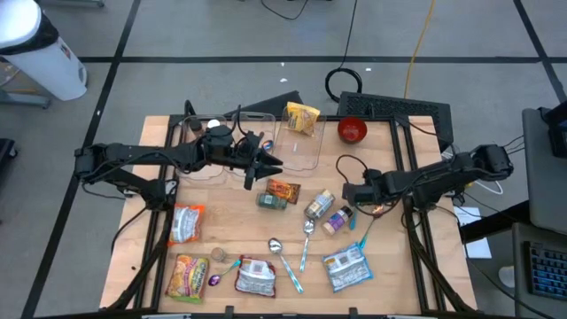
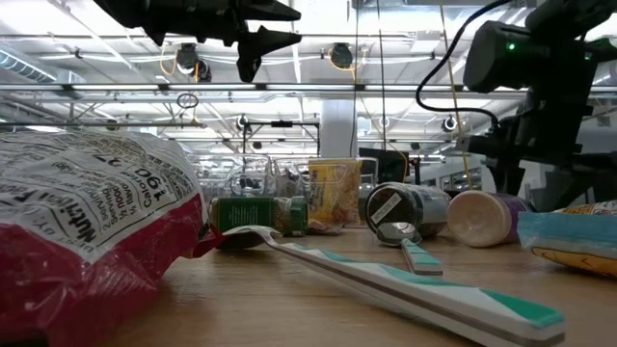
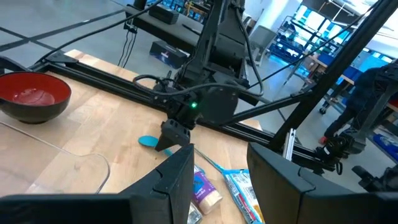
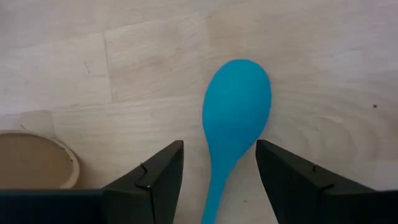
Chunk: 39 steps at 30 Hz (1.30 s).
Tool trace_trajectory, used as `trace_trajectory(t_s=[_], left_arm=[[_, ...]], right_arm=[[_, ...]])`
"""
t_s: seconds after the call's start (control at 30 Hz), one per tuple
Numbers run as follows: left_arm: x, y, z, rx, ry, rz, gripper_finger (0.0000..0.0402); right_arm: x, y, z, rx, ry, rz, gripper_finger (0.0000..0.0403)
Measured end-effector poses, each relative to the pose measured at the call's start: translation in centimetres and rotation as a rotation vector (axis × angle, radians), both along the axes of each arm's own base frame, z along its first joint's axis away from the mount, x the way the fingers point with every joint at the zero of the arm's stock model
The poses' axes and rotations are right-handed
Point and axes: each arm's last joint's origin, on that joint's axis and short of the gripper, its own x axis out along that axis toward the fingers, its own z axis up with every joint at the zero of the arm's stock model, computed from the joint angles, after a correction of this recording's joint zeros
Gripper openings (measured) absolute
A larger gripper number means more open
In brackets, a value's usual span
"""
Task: Pick & Place Food Item
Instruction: Put the blue baby spoon into the middle transparent bin
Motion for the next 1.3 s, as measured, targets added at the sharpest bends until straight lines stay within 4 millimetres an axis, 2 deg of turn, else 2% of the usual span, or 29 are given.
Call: trace_trajectory(t_s=[0.13, 0.47, 0.6, 1.0, 1.17, 1.3], left_arm=[[0.0, 0.0, 0.0, 0.000, 0.000, 0.000, 0.0154], [0.0, 0.0, -0.1, 0.010, 0.004, -0.001, 0.0154], [0.0, 0.0, -0.1, 0.009, 0.011, -0.001, 0.0154], [-0.1, 0.0, -0.5, -0.004, 0.053, 0.000, 0.0154], [-0.1, 0.0, -0.5, -0.004, 0.049, 0.000, 0.0154], [-0.1, 0.0, -0.5, -0.004, 0.048, 0.001, 0.0154]], right_arm=[[0.1, -0.5, -0.2, -0.008, 0.025, 0.020, 0.0166], [0.7, -0.7, -1.2, 0.033, 0.064, 0.071, 0.0064], [0.9, -0.7, -1.3, 0.025, 0.058, 0.110, 0.0039], [1.3, -0.7, -0.8, 0.011, -0.007, 0.165, 0.0029], [1.5, -0.8, 0.8, -0.042, -0.140, 0.176, 0.0028], [1.3, -1.1, 2.8, -0.141, -0.286, 0.139, 0.0028]])
